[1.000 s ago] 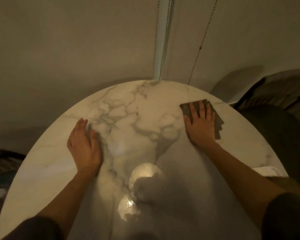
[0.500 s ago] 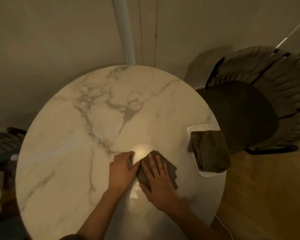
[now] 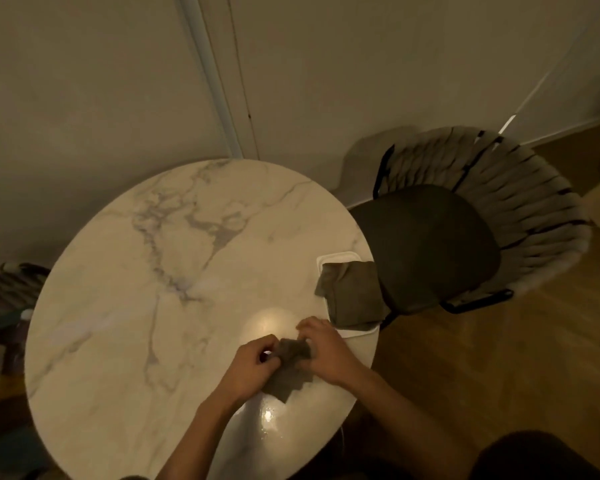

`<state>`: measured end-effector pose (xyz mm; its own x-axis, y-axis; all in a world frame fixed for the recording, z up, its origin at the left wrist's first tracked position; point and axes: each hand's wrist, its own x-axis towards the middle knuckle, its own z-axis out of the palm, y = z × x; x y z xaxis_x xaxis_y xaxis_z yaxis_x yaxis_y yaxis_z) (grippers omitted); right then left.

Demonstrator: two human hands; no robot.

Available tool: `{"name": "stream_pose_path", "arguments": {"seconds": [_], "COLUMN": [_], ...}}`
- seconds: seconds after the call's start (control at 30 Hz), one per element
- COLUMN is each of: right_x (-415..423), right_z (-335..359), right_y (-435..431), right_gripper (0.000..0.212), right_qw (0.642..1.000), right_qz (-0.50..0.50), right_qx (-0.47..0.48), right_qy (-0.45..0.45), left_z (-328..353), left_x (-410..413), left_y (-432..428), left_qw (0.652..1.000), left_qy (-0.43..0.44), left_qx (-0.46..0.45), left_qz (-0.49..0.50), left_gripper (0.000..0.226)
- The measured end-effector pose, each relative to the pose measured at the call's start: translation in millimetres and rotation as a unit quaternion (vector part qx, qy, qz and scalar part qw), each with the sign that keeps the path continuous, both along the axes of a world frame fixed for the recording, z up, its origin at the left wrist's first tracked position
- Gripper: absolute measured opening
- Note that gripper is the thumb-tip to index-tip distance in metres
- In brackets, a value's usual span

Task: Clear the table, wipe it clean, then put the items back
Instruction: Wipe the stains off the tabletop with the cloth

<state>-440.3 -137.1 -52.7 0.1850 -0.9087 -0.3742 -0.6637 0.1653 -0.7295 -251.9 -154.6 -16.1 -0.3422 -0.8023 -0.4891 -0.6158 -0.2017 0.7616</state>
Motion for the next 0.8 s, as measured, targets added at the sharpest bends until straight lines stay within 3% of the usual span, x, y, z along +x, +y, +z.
{"name": "stream_pose_path", "arguments": {"seconds": [0.1, 0.2, 0.33, 0.43, 0.57, 0.67, 0.8], "right_x": [-40, -75, -102, -123, -152, -147, -108], "right_z": [16, 27, 43, 50, 38, 31, 33], "right_y": [-7, -11, -16, -32, -44, -29, -9], "right_gripper": [0.029, 0.036, 0.028, 0.031, 0.048, 0.036, 0.015], "right_qw": [0.980, 0.933, 0.876, 0.903, 0.931, 0.945, 0.965], "right_qz": [-0.082, -0.171, -0.272, -0.307, -0.342, -0.317, -0.242], "right_qx": [0.111, 0.193, 0.190, 0.122, 0.077, 0.062, 0.050], "right_qy": [-0.142, -0.251, -0.350, -0.276, -0.097, -0.046, -0.086], "left_z": [18, 30, 36, 28, 13, 9, 16], "left_x": [-24, -50, -84, -105, -106, -96, -84], "left_y": [-8, -20, -31, -42, -46, -34, -12], "left_qw": [0.998, 0.989, 0.972, 0.963, 0.975, 0.973, 0.978], "left_qy": [0.042, 0.099, 0.167, 0.180, 0.096, 0.096, 0.111], "left_qx": [-0.001, 0.015, 0.075, 0.104, 0.079, 0.074, 0.048], "left_qz": [0.043, 0.107, 0.149, 0.170, 0.187, 0.194, 0.170], "left_gripper": [0.008, 0.011, 0.010, 0.019, 0.055, 0.045, 0.017]}}
